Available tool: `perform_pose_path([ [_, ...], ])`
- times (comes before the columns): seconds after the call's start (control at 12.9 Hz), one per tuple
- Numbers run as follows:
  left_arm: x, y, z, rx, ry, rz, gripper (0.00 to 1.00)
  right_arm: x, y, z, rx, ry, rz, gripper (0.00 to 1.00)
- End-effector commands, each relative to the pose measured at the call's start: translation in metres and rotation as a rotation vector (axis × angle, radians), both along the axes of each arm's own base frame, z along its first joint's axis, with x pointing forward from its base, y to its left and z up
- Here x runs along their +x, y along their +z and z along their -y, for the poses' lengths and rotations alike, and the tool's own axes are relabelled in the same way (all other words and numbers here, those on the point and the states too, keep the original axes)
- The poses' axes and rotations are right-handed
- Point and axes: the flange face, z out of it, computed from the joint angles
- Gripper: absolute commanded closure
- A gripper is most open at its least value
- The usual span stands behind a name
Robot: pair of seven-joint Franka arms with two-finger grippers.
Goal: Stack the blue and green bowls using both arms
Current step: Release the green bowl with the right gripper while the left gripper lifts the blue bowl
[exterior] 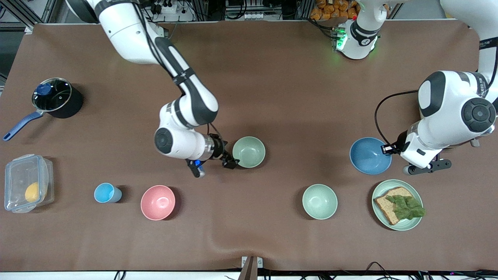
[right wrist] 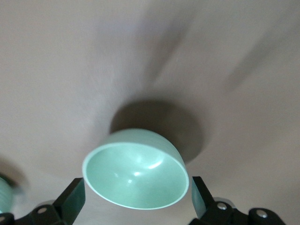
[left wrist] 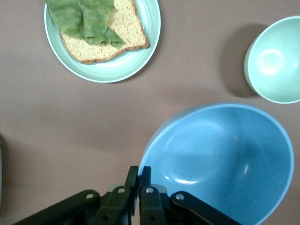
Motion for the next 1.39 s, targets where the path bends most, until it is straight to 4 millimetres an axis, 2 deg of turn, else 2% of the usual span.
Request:
perform_pose_path([
  [0.0, -0.003, 0.011, 0.033, 0.006, 0.013, 0.003, 1.0, 0.014, -0.006, 0.023, -0.043, -0.051, -0.011, 0.0],
  [0.08, -0.008, 0.014, 0.049, 0.003, 0.029, -0.006, 1.0, 0.018, -0.012, 0.033, -0.063, -0.052, -0.007, 0.0],
  [0.23, -0.022, 0.021, 0.07, 0.014, 0.024, -0.056, 1.0, 0.029, -0.031, 0.027, -0.069, -0.088, 0.064, 0.0],
  [0.39, -0.025, 0.03, 0.078, 0.008, 0.002, -0.05, 1.0, 0.036, -0.043, 0.026, -0.071, -0.102, 0.085, 0.0],
  [0.46, -0.026, 0.031, 0.082, 0.0, 0.007, -0.051, 1.0, 0.041, -0.039, 0.031, -0.067, -0.112, 0.093, 0.0],
  [0.7, -0.034, 0.025, 0.115, -0.022, 0.025, -0.071, 1.0, 0.043, -0.051, 0.031, -0.073, -0.13, 0.097, 0.0],
  [0.85, -0.041, 0.027, 0.134, -0.031, 0.02, -0.073, 1.0, 0.038, -0.056, 0.018, -0.075, -0.138, 0.101, 0.0],
  [1.01, -0.047, 0.016, 0.157, -0.057, 0.007, -0.1, 1.0, 0.03, -0.062, -0.001, -0.086, -0.136, 0.122, 0.0],
  [1.31, -0.054, -0.016, 0.208, -0.094, 0.093, -0.115, 1.0, 0.024, -0.063, -0.009, -0.104, -0.113, 0.133, 0.0],
])
